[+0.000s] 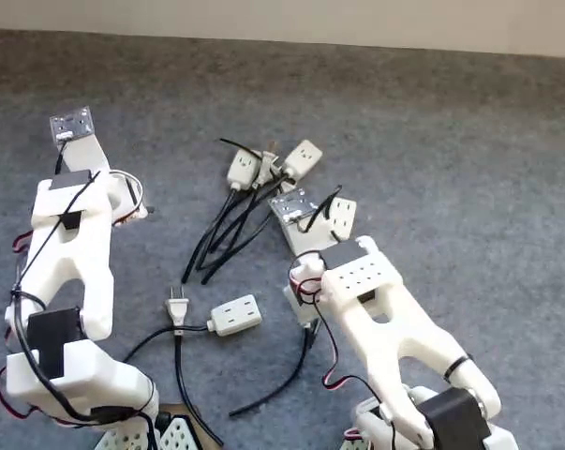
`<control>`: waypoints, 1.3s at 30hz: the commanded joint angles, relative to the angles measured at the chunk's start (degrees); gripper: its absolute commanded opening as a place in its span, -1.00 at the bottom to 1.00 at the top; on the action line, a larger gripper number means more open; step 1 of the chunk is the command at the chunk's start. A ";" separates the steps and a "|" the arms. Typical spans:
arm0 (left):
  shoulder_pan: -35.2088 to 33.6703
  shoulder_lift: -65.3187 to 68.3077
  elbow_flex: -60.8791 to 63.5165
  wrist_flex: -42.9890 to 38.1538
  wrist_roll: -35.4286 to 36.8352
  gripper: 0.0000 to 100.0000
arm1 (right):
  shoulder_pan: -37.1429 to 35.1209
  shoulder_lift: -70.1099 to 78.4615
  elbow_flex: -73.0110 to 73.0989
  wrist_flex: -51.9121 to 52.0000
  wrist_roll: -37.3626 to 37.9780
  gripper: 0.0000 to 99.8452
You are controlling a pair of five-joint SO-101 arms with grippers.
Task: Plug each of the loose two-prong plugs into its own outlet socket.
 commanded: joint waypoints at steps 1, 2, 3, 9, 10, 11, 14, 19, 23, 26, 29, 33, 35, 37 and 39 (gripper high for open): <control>-0.66 -0.40 -1.80 -0.88 0.44 -0.53 | -1.10 0.13 -2.51 -2.07 -1.49 -0.93; -0.66 -0.40 -1.71 -0.88 0.44 -0.53 | -1.10 0.57 -1.80 -2.51 -1.23 -0.93; -0.66 -0.40 -1.63 -0.88 0.35 -0.53 | -1.36 0.92 -0.84 -4.09 -1.32 -0.93; -0.66 -0.40 -1.45 -0.88 0.35 -0.53 | -1.45 2.42 2.77 -8.04 -1.49 -0.93; -0.66 -0.40 -1.45 -0.88 0.35 -0.53 | -1.45 2.42 2.86 -8.04 -1.58 -0.93; -0.66 -0.40 -1.45 -0.88 0.35 -0.53 | -1.54 2.42 3.03 -8.04 -1.58 -0.93; -0.66 -0.40 -1.45 -0.88 0.26 -0.53 | -1.71 2.33 3.12 -7.69 -1.58 -0.93; -0.66 -0.40 -1.45 -0.88 0.26 -0.53 | -2.07 2.24 3.12 -4.18 -1.41 -0.93; -0.66 -0.40 -1.45 -0.88 0.26 -0.53 | -2.42 2.24 3.12 -3.74 -1.49 -0.93; -0.66 -0.40 -1.45 -0.88 0.26 -0.53 | -2.15 2.24 2.95 -2.59 -1.58 -0.91; -0.66 -0.40 -1.45 -0.88 0.26 -0.53 | -1.98 0.66 2.86 -0.84 -1.58 -0.75; -0.57 -0.31 -1.45 -0.88 0.26 -0.53 | -2.33 -6.46 5.14 -0.75 -1.23 -0.57; -0.57 -0.31 -1.45 -0.88 0.26 -0.53 | -2.33 -10.42 7.69 -2.24 -1.14 -0.57; -0.57 -0.31 -1.45 -0.88 0.26 -0.53 | -2.33 -13.49 9.89 -3.74 -1.32 -0.57; -0.57 -0.31 -1.45 -0.88 0.26 -0.53 | -2.33 -15.69 11.38 -4.62 -1.58 -0.57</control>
